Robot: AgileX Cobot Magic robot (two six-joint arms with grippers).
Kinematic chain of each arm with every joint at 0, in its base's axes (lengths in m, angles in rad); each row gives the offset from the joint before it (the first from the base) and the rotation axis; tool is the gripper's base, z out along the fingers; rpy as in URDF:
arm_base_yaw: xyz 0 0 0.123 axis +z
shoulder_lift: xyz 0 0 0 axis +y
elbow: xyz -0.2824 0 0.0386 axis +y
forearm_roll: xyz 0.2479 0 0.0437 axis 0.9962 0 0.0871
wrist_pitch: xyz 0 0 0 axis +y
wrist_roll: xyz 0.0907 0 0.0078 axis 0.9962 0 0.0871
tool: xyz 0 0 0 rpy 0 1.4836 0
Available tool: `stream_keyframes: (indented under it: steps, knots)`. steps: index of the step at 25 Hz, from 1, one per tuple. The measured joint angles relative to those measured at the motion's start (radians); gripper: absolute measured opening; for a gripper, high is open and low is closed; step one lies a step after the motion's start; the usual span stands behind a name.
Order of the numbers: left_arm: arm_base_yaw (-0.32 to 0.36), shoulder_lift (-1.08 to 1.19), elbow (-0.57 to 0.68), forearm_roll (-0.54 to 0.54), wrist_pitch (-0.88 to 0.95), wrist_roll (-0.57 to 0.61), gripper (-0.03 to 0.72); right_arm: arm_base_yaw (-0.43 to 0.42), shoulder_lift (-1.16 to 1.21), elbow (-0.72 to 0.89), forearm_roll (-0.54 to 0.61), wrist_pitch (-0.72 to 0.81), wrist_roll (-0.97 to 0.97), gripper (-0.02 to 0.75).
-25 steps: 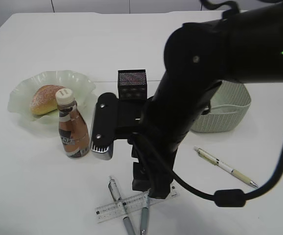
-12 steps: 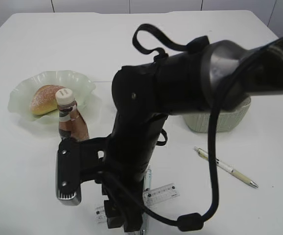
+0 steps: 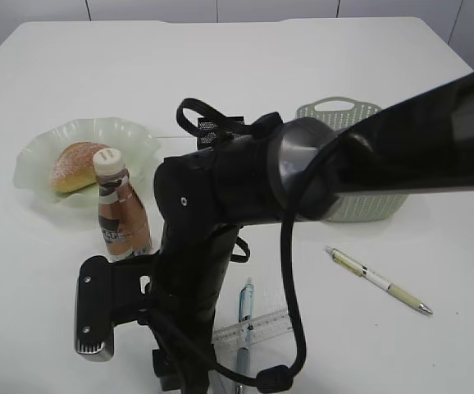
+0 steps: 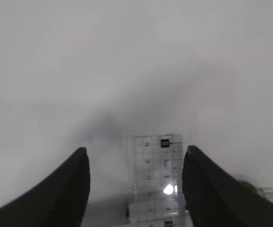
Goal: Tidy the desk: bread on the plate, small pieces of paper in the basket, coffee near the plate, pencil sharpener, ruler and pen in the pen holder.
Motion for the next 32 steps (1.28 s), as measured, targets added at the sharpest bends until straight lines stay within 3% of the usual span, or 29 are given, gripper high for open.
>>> stream_keyframes:
  steps: [7, 22, 29, 32]
  knots:
    - [0.000, 0.000, 0.000, 0.000, 0.000, 0.000, 0.434, 0.000, 0.024, -0.030, -0.060, 0.004, 0.020, 0.457]
    - [0.000, 0.000, 0.000, 0.000, 0.000, 0.000, 0.434, 0.000, 0.058, -0.030, -0.067, -0.006, 0.020, 0.456]
    - [0.000, 0.000, 0.000, 0.000, -0.007, 0.000, 0.434, 0.000, 0.060, -0.034, -0.089, -0.009, 0.033, 0.315]
    - [0.000, 0.000, 0.000, 0.000, -0.012, 0.000, 0.434, 0.000, 0.062, -0.034, -0.096, -0.010, 0.039, 0.288]
